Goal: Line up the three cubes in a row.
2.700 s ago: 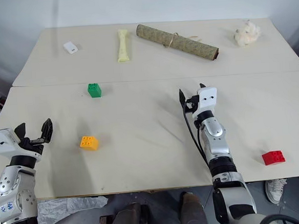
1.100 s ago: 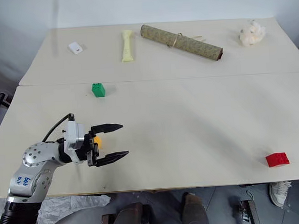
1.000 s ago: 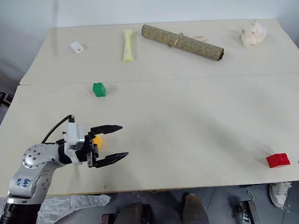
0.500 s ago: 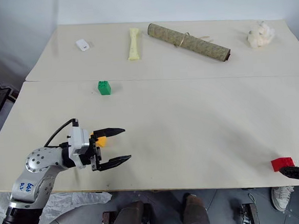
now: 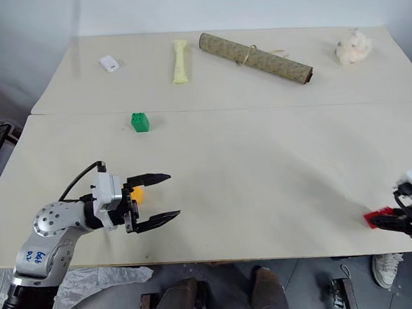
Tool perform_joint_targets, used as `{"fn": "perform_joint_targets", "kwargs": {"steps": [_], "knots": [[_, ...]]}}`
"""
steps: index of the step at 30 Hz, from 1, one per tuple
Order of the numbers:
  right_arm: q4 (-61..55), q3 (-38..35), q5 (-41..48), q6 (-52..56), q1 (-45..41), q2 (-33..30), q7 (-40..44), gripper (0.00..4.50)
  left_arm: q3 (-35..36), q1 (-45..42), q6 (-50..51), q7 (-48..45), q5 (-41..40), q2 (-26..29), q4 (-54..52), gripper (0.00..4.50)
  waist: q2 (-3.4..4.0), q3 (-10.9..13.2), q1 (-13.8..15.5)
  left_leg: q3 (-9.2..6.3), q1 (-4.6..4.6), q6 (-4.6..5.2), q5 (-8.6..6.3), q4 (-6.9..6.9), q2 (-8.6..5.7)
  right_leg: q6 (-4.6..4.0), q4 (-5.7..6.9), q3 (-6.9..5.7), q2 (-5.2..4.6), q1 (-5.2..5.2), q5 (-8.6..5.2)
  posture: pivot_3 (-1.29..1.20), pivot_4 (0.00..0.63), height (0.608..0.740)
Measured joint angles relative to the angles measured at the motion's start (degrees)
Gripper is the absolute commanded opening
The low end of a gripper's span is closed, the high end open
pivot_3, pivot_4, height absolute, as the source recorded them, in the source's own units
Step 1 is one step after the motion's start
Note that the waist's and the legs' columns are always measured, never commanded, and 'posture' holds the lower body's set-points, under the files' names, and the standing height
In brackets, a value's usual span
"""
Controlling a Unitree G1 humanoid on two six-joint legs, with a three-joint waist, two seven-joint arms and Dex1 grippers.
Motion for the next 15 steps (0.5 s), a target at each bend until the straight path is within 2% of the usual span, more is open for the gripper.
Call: {"fn": "perform_joint_targets", "kwargs": {"steps": [3, 4, 5, 6, 9, 13, 15], "knots": [[-0.17, 11.38, -3.71, -11.27, -13.03, -2.32, 6.38, 1.50, 1.09, 1.02, -0.01, -0.79, -0.09, 1.31, -0.09, 4.50, 0.08, 0.04, -0.77, 0.01, 0.04, -0.05, -0.01, 0.02, 0.04, -0.01, 0.04, 0.05, 0.04, -0.02, 0.00, 0.00, 0.150, 0.740], [1.73, 18.13, -6.96, -15.29, -21.29, -2.09, 9.20, 1.50, 1.91, 1.98, -0.05, -1.04, -0.09, 2.06, -0.02, 4.50, 0.07, 0.05, -1.04, 0.04, 0.06, -0.09, -0.03, 0.07, 0.08, -0.01, 0.04, 0.10, 0.10, -0.02, -0.01, 0.00, 0.150, 0.740], [2.96, 21.74, -9.04, -17.69, -25.76, -1.61, 10.74, 1.50, 2.22, 2.25, -0.08, -1.03, -0.09, 2.18, -0.10, 4.50, 0.10, 0.07, -1.08, 0.01, -0.02, -0.09, -0.03, 0.07, 0.07, -0.01, 0.00, 0.09, 0.10, -0.05, 0.00, 0.00, 0.150, 0.740], [6.22, 27.22, -12.35, -20.85, -33.62, 0.97, 13.07, 1.50, 3.19, 3.26, -0.20, -0.98, -0.07, 2.38, -0.01, 4.50, 0.06, 0.08, -1.37, 0.04, 0.02, -0.10, -0.03, 0.11, 0.08, -0.01, 0.01, 0.09, 0.13, -0.04, 0.00, 0.00, 0.150, 0.740], [15.11, 39.57, -21.03, -30.61, -49.71, 8.65, 19.53, 1.50, 4.37, 4.19, -0.56, -0.43, 0.02, 2.38, -0.16, 4.50, 0.10, 0.14, -1.95, -0.04, -0.10, -0.12, -0.04, 0.10, 0.11, -0.01, -0.02, -0.02, 0.15, -0.08, -0.01, 0.00, 0.150, 0.740], [32.67, 51.13, -31.82, -44.76, -65.98, 20.05, 25.01, 1.50, 5.60, 5.89, -0.65, 0.17, 0.27, 2.52, -0.46, 4.50, 0.19, 0.19, -2.15, -0.02, -0.66, -0.12, -0.03, 0.23, 0.10, -0.02, -0.03, -0.38, 0.16, -0.33, -0.01, 0.00, 0.150, 0.740], [40.55, 54.46, -36.42, -51.30, -71.11, 23.43, 25.14, 1.50, 5.69, 6.54, -0.60, 0.18, 0.36, 2.62, -0.73, 4.50, 0.19, 0.20, -1.92, -0.04, -0.71, -0.13, -0.03, 0.21, 0.10, -0.05, -0.05, -0.50, 0.16, -0.32, -0.03, 0.00, 0.150, 0.740]]}}
